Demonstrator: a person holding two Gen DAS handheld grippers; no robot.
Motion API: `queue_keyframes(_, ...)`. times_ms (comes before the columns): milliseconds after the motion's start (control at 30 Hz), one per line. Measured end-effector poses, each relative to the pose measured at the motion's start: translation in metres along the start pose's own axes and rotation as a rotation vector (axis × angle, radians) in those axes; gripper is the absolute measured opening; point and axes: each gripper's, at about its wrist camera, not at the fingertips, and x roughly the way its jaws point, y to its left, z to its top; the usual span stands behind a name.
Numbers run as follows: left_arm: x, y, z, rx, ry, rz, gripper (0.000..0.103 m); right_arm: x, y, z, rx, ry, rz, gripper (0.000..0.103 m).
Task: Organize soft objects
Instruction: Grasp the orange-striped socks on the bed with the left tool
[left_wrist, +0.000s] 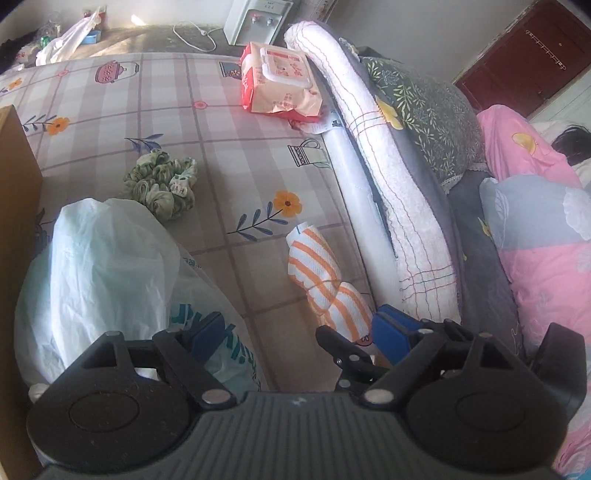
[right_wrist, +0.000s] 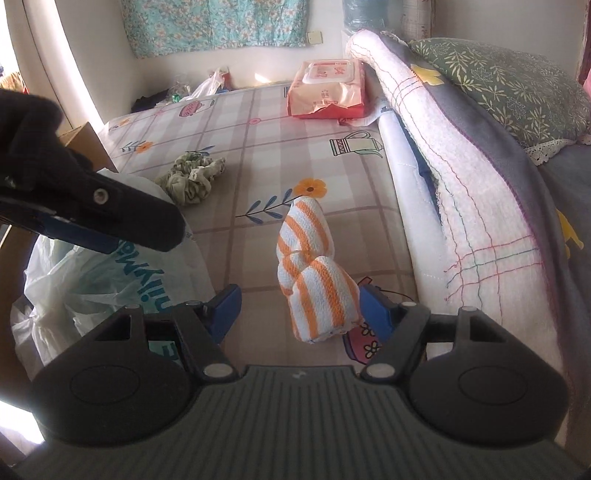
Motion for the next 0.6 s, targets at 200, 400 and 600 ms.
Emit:
queue_keyframes(200,0.068,-0.008,0.032,-0.02,0.125,0.039,0.074,0.028,-0.002,0.005,-0.012,0.041,-0.01,0.069)
queue_keyframes(400,0.1,-0.01,0.04,-0.079,0.194,-0.017,0.062,0.04,-0.004,0.008,-0.003,0.058,0.002,0.056)
queue_keyframes(600,0.112,-0.01,0.038,-0.111,0.21,-0.031,0.048,0.043,-0.003,0.009,0.011,0.048,0.02,0.047)
